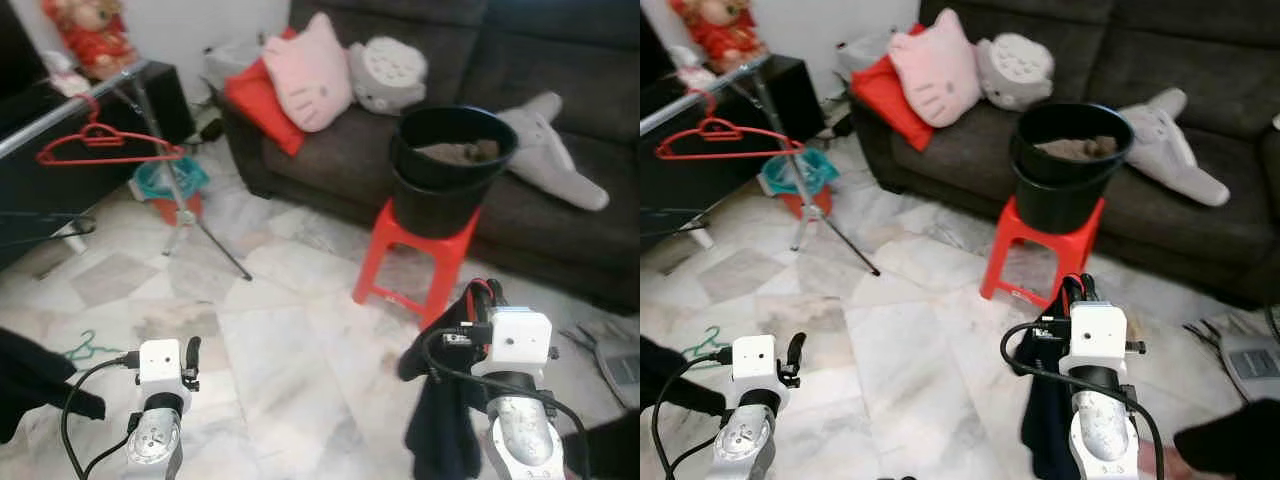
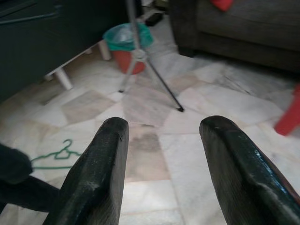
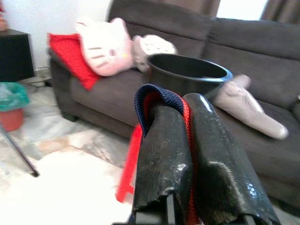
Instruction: Hang hanger
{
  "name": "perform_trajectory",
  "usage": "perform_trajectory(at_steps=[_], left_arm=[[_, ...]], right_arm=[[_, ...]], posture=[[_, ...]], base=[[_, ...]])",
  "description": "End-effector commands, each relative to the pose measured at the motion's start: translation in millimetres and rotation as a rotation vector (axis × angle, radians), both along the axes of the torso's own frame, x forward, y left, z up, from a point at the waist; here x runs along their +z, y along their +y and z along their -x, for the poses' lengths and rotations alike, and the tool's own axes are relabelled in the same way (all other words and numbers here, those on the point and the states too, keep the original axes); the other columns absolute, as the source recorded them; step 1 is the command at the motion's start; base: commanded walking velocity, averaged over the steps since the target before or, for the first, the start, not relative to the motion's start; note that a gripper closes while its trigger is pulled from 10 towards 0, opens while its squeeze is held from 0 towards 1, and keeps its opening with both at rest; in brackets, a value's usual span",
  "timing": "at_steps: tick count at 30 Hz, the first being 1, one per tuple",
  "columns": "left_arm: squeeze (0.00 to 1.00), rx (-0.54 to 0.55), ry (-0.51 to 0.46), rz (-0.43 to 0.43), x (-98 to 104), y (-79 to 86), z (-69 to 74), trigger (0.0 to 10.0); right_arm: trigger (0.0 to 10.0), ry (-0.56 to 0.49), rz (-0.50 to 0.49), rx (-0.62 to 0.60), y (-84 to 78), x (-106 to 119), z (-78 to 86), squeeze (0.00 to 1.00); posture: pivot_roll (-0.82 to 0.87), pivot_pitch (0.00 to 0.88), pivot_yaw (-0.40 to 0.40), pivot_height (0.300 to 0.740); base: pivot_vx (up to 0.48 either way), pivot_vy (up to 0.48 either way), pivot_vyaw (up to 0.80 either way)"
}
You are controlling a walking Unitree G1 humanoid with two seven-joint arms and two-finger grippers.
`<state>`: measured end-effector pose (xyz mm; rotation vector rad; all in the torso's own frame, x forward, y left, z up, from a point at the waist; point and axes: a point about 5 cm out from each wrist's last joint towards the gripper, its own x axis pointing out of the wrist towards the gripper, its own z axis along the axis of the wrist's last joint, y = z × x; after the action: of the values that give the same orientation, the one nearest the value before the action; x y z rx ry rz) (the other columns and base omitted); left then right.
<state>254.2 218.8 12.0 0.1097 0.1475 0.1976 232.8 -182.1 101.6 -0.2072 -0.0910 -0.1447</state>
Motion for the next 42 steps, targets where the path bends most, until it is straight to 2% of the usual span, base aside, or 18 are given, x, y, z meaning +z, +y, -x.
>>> perform_trajectory(at_steps=[1,22,35,42], left_arm=[[0.0,0.006,0.009,0.0,0.2,2.5,0.1,10.0],[0.0,0.013,-0.013,0.005,7.8,-2.5,-8.6,10.0],[0.0,0.015,-0.032,0.007,12.4,-5.0,-10.8,10.0],[0.0,-0.004,-0.031,0.014,10.0,-12.7,-7.2,10.0]], right_arm=[[10.0,-0.061,0.006,0.018,4.2,15.0,-4.5,0.0],[10.0,-0.05,0.009,0.051,6.9,17.2,-13.8,0.0],[10.0,-0.066,0.014,0.081,7.1,24.0,-25.8,0.0],[10.0,-0.058,0.008,0.103,8.0,22.9,-28.9,0.0]], posture=[[0.0,0.02,0.039,0.74],[0.0,0.056,0.022,0.74],[-0.01,0.07,0.009,0.74],[-0.01,0.065,-0.004,0.74]], base=[[0.0,0.0,0.8],[0.0,0.0,0.8],[0.0,0.0,0.8],[0.0,0.0,0.78]])
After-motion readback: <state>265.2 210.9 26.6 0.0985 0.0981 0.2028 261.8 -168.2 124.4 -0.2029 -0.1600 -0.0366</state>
